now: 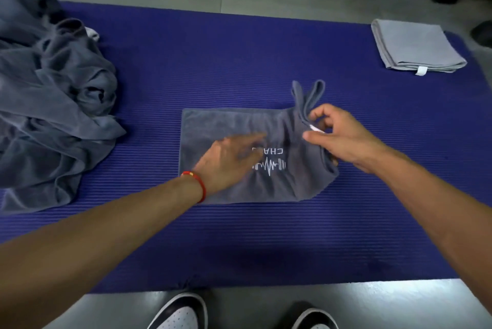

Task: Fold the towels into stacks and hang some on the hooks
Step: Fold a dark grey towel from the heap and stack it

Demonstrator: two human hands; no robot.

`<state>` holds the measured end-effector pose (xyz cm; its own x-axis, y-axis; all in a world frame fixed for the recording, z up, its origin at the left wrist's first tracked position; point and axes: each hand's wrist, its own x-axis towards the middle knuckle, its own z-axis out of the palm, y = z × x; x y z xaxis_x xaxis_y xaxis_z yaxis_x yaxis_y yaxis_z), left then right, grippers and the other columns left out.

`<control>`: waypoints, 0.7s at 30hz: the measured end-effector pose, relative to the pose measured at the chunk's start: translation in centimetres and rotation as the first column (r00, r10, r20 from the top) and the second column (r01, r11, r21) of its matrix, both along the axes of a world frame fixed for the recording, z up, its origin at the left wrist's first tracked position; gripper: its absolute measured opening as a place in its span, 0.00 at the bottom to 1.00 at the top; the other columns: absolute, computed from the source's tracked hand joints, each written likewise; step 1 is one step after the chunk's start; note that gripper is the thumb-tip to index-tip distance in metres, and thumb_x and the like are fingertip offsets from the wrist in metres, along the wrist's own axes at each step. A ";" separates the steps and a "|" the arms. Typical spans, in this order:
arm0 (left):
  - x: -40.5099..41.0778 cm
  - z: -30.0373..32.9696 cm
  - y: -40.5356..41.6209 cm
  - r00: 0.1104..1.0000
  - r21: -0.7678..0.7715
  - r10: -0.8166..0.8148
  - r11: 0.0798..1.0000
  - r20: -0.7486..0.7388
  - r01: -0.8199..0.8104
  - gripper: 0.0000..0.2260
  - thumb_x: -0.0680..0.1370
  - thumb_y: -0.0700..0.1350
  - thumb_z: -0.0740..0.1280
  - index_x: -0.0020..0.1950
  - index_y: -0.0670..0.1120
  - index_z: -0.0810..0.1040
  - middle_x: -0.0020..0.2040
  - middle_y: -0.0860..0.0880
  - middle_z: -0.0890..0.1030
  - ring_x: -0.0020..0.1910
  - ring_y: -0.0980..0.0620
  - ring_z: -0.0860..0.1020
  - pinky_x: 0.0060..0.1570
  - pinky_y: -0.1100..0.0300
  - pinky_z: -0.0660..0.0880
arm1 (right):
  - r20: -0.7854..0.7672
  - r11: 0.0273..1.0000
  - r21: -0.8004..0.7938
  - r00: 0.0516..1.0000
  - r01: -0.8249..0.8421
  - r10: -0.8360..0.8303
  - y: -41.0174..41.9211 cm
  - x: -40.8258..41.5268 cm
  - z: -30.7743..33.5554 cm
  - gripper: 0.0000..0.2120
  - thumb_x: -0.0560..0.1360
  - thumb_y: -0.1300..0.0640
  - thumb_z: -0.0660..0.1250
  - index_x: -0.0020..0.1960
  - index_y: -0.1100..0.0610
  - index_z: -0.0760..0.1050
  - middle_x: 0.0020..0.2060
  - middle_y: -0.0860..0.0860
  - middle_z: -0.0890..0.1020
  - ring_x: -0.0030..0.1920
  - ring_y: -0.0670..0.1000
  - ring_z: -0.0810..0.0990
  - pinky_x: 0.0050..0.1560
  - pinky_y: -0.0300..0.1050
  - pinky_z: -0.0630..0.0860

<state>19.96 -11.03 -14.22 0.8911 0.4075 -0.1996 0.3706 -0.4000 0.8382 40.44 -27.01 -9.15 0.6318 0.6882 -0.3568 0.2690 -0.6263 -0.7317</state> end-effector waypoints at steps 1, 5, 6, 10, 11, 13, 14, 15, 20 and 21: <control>1.0 1.2 -0.2 0.991 -0.273 0.137 0.953 0.004 -0.131 0.17 0.80 0.59 0.65 0.67 0.56 0.79 0.61 0.53 0.83 0.58 0.53 0.82 0.62 0.48 0.79 | 0.073 0.999 0.009 0.997 -0.038 0.037 1.5 -1.4 0.2 0.14 0.76 0.54 0.75 0.58 0.50 0.74 0.44 0.48 0.81 0.36 0.48 0.78 0.32 0.40 0.73; 3.4 2.4 0.7 0.890 -0.679 0.436 0.614 -0.132 -0.402 0.15 0.78 0.59 0.67 0.51 0.49 0.84 0.45 0.46 0.85 0.42 0.47 0.84 0.45 0.51 0.82 | 0.122 0.973 0.053 0.968 -0.226 0.219 5.7 -7.2 0.6 0.16 0.76 0.48 0.75 0.59 0.49 0.73 0.44 0.42 0.80 0.42 0.48 0.82 0.37 0.30 0.73; 3.3 2.0 1.4 0.876 -0.615 0.463 0.654 -0.134 -0.440 0.10 0.78 0.55 0.68 0.50 0.51 0.83 0.43 0.48 0.85 0.41 0.49 0.84 0.42 0.55 0.80 | 0.051 0.951 0.044 0.952 -0.305 0.303 6.2 -8.2 0.5 0.15 0.77 0.50 0.73 0.60 0.50 0.72 0.44 0.42 0.80 0.41 0.51 0.83 0.35 0.32 0.75; 1.0 -0.8 5.0 0.877 -0.401 0.474 0.791 -0.075 -0.462 0.09 0.76 0.43 0.65 0.53 0.53 0.81 0.45 0.47 0.85 0.47 0.45 0.84 0.44 0.51 0.81 | 0.208 0.874 0.022 0.857 -0.486 0.472 5.6 -8.4 -0.7 0.12 0.79 0.53 0.69 0.62 0.48 0.77 0.51 0.43 0.79 0.44 0.43 0.79 0.46 0.39 0.75; 0.2 -1.2 5.7 0.881 -0.377 0.471 0.810 -0.035 -0.448 0.11 0.77 0.42 0.65 0.55 0.54 0.81 0.49 0.47 0.86 0.50 0.45 0.84 0.49 0.48 0.82 | 0.285 0.865 0.001 0.829 -0.502 0.481 5.1 -7.9 -1.1 0.12 0.80 0.52 0.67 0.63 0.47 0.76 0.54 0.43 0.77 0.48 0.42 0.78 0.51 0.40 0.75; -1.4 -1.9 7.0 0.892 -0.305 0.451 0.852 0.012 -0.426 0.14 0.78 0.45 0.65 0.60 0.58 0.79 0.54 0.50 0.85 0.54 0.47 0.84 0.55 0.48 0.80 | 0.373 0.825 -0.108 0.747 -0.555 0.551 4.0 -7.2 -2.2 0.18 0.81 0.49 0.65 0.70 0.47 0.72 0.66 0.45 0.72 0.63 0.45 0.73 0.64 0.45 0.72; -2.1 -2.5 7.8 0.904 -0.241 0.428 0.877 -0.006 -0.417 0.14 0.78 0.48 0.65 0.62 0.59 0.78 0.55 0.52 0.85 0.55 0.48 0.83 0.58 0.47 0.80 | 0.369 0.787 -0.203 0.699 -0.583 0.613 3.4 -7.1 -3.0 0.22 0.82 0.47 0.63 0.75 0.46 0.68 0.73 0.46 0.67 0.72 0.48 0.67 0.71 0.48 0.68; -2.8 -3.0 8.4 0.911 -0.165 0.409 0.896 -0.049 -0.412 0.15 0.77 0.51 0.65 0.64 0.60 0.76 0.55 0.53 0.84 0.56 0.49 0.82 0.59 0.46 0.79 | 0.328 0.731 -0.304 0.653 -0.611 0.682 2.9 -7.0 -3.9 0.26 0.83 0.44 0.62 0.79 0.45 0.63 0.79 0.47 0.60 0.78 0.50 0.59 0.76 0.51 0.63; -4.0 -4.3 8.4 0.892 0.010 0.421 0.905 -0.167 -0.425 0.20 0.79 0.47 0.64 0.71 0.60 0.70 0.55 0.51 0.82 0.53 0.48 0.81 0.57 0.52 0.78 | 0.237 0.596 -0.454 0.555 -0.662 0.797 1.7 -7.0 -6.2 0.29 0.84 0.42 0.57 0.83 0.43 0.51 0.83 0.46 0.46 0.82 0.49 0.43 0.80 0.55 0.54; -4.0 -4.4 8.2 0.886 0.020 0.436 0.898 -0.155 -0.439 0.21 0.79 0.46 0.64 0.70 0.61 0.70 0.53 0.52 0.82 0.51 0.49 0.81 0.54 0.53 0.78 | 0.303 0.630 -0.435 0.555 -0.643 0.775 2.1 -6.7 -6.2 0.28 0.85 0.43 0.56 0.82 0.44 0.54 0.83 0.47 0.49 0.82 0.50 0.46 0.80 0.56 0.55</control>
<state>15.93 -2.80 -18.64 0.5816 0.7447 -0.3273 0.6282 -0.1556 0.7623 33.74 -24.87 -15.32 0.0964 0.9067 -0.4106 0.9382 -0.2206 -0.2668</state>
